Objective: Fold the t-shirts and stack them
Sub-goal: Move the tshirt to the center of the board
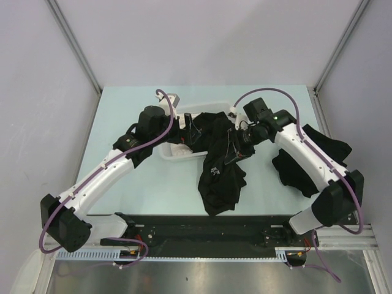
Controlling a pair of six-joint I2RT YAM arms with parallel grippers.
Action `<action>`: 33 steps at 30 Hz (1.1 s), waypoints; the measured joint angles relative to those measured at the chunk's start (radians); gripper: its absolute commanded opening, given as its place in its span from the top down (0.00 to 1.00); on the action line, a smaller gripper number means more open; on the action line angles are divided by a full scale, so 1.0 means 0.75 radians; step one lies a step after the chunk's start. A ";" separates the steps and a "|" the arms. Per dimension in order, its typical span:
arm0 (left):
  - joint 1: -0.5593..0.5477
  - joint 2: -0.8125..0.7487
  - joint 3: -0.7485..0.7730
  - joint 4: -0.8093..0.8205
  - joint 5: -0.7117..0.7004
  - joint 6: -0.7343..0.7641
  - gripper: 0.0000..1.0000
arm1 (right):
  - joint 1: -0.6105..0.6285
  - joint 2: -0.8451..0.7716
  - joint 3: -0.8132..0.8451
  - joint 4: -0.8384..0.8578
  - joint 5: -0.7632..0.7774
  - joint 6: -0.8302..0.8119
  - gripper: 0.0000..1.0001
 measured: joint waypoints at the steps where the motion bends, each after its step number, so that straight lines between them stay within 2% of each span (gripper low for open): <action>1: 0.000 0.000 0.000 0.000 0.000 0.000 0.00 | 0.004 0.027 -0.006 -0.003 0.004 -0.009 0.64; 4: 0.000 -0.001 0.000 -0.001 -0.001 0.000 0.00 | 0.007 0.074 -0.023 -0.002 0.052 -0.014 0.48; 6: 0.000 -0.001 0.000 -0.006 -0.001 0.000 0.01 | 0.007 0.071 -0.027 0.013 0.099 -0.011 0.43; 21: 0.000 -0.044 0.000 -0.030 -0.002 0.009 0.00 | -0.105 0.008 -0.027 0.213 0.240 -0.018 0.41; 33: 0.000 -0.121 -0.038 -0.034 -0.013 0.009 0.01 | -0.108 0.212 -0.026 0.438 0.334 -0.061 0.38</action>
